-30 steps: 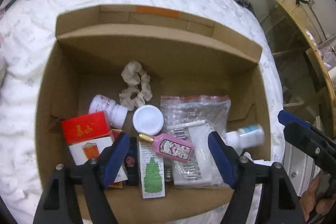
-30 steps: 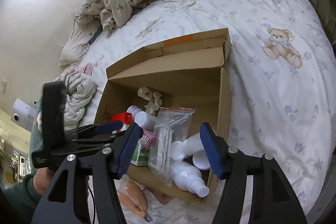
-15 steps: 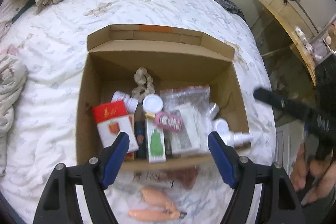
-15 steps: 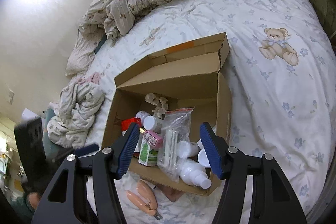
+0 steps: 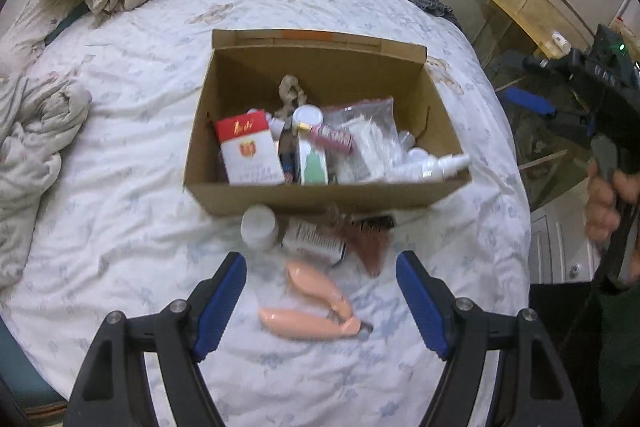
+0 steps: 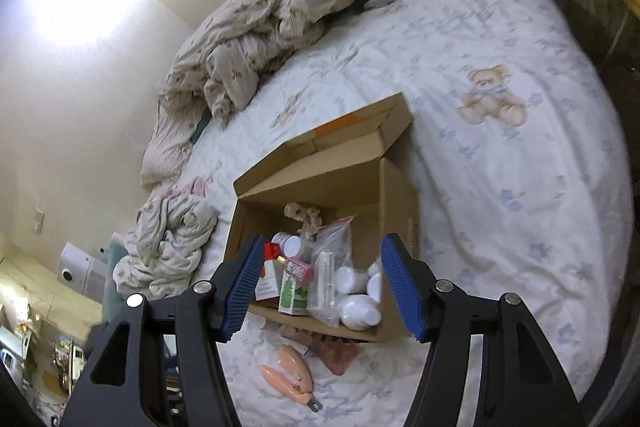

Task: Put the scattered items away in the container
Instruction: 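Grasp the peach plastic clip with the left gripper while the right gripper grasps the pink hand-shaped comb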

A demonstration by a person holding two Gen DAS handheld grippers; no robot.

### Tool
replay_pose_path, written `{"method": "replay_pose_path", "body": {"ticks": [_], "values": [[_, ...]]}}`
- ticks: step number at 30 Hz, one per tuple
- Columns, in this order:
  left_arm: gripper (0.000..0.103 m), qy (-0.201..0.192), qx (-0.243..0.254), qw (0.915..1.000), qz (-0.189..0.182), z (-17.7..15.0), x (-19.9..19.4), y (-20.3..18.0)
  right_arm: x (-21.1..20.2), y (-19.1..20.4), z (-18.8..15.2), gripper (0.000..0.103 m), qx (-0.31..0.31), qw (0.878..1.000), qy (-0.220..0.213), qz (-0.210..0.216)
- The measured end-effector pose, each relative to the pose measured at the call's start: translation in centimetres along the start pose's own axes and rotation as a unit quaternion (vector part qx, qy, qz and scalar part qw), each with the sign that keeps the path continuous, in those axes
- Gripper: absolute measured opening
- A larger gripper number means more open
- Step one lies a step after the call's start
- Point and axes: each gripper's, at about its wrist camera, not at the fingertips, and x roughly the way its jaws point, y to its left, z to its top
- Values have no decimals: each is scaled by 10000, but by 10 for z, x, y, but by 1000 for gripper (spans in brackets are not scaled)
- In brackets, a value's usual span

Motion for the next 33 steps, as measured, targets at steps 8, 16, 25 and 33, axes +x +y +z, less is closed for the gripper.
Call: {"method": "replay_pose_path", "body": {"ticks": [8,16,25,33], "values": [[79,546,-162,9978,350,-43,26,17,-6,-9,-5,65,102,9999,108,9],[79,1079,-335,9931,321,-59,74,14,10,-5,-11,65,75,9993,353,-2],[68,1209,-1351,9818,566,-56,115,33,23,1,-16,65,-162,9983,529,-182],[22,868,-958,9905,473,-48,93,15,26,21,-23,65,-628,9957,675,-42]]}}
